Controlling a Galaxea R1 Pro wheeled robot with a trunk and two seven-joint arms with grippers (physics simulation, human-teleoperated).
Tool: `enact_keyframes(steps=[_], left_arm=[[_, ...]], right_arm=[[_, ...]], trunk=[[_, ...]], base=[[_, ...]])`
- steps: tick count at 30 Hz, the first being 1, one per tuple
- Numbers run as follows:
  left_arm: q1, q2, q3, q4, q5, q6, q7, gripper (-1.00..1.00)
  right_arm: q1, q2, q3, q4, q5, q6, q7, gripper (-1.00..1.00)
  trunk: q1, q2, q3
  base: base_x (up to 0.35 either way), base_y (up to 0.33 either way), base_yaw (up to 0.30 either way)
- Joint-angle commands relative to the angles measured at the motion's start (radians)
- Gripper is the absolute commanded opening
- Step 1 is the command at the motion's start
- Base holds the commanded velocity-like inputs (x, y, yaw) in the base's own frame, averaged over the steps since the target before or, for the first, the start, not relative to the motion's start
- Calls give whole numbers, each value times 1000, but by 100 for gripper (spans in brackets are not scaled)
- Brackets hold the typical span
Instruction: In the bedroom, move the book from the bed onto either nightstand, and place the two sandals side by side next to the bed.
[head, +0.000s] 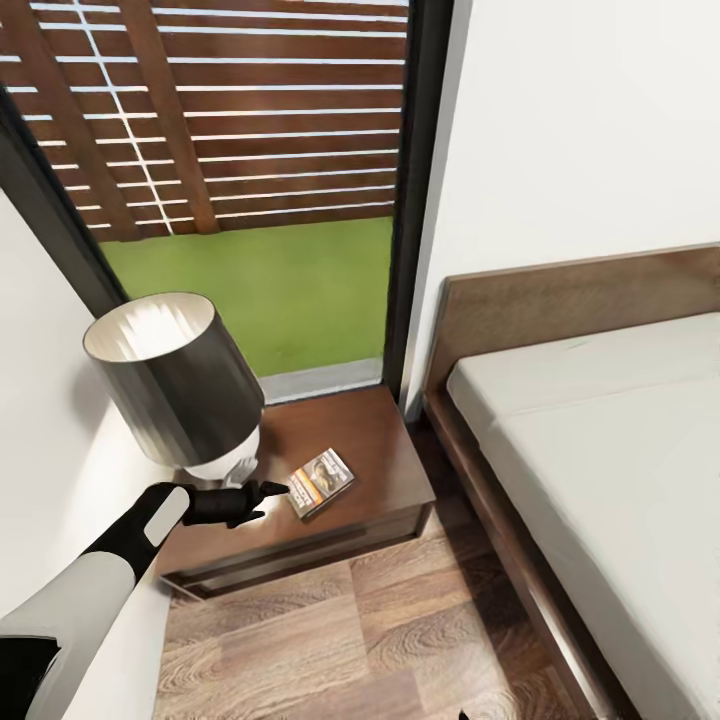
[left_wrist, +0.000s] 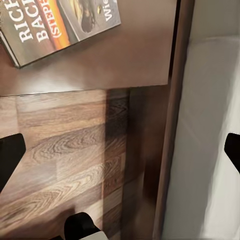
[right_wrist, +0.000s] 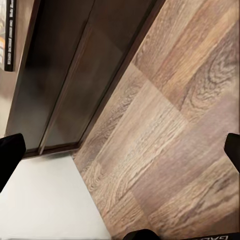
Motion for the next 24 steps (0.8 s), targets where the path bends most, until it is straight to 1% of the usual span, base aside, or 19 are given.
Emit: enact_keyframes(steps=[1,13,24], left_arm=[[-1,1,-5,0,0,1,-4,100],[-1,1,-5,1,0,0,-4,100],[-1,-3,-6,4,3,-1,-5,100]], right_arm=[[0,-1,8,1,-8,-7,1,100],[0,-1,8,1,-8,-7,0,100],[-1,-1,8,1,-8,-7,1,100]], trunk=[[0,0,-1],[0,0,0],[0,0,14]], base=[[-119,0,0],[-37,0,0],[-2,0,0]])
